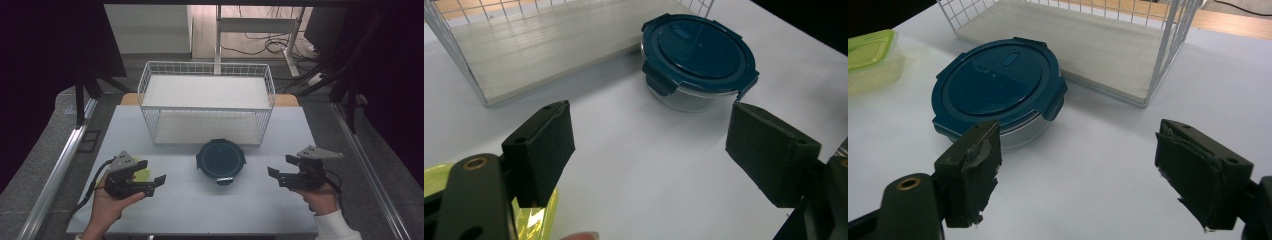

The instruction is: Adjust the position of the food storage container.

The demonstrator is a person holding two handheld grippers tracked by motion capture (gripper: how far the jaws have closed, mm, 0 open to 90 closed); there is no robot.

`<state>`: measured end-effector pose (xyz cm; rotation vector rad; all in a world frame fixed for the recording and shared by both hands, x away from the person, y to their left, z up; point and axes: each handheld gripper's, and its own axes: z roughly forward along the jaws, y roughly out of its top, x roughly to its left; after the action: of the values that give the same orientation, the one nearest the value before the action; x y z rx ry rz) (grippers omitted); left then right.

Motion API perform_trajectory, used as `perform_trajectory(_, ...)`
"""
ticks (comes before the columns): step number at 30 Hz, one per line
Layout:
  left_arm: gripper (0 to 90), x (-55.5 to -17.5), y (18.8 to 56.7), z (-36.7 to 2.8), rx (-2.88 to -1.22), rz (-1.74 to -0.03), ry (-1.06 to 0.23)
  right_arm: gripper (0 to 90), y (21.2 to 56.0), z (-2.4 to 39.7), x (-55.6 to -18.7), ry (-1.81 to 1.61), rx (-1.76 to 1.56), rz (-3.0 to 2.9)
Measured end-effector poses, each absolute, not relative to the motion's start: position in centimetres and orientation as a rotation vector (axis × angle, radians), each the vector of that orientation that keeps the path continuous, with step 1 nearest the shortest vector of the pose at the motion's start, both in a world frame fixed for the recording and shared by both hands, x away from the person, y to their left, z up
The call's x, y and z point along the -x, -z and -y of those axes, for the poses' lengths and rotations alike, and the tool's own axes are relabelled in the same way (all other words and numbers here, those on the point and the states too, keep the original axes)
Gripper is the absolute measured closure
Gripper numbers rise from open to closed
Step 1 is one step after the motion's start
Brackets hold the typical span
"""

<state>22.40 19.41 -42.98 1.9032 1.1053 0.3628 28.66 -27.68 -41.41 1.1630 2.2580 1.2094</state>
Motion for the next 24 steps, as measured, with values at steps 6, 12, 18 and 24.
perform_trajectory(6,19.1,-22.5,43.1,-19.2,-1.912,-1.114,-0.357,18.3,41.6,27.2,-28.8,-1.180,-1.152,-2.280)
perform_trajectory(12,18.9,-22.4,42.8,-19.5,-1.901,-1.140,-0.369,18.4,41.1,26.4,-29.7,-1.173,-1.132,-2.297)
perform_trajectory(18,19.1,-22.5,43.0,-19.4,-1.927,-1.133,-0.355,23.4,40.1,24.1,-30.8,-1.131,-1.054,-2.344)
perform_trajectory(24,19.1,-22.4,43.2,-19.0,-1.941,-1.116,-0.318,35.2,39.3,20.9,-33.2,-0.996,-0.964,-2.431)
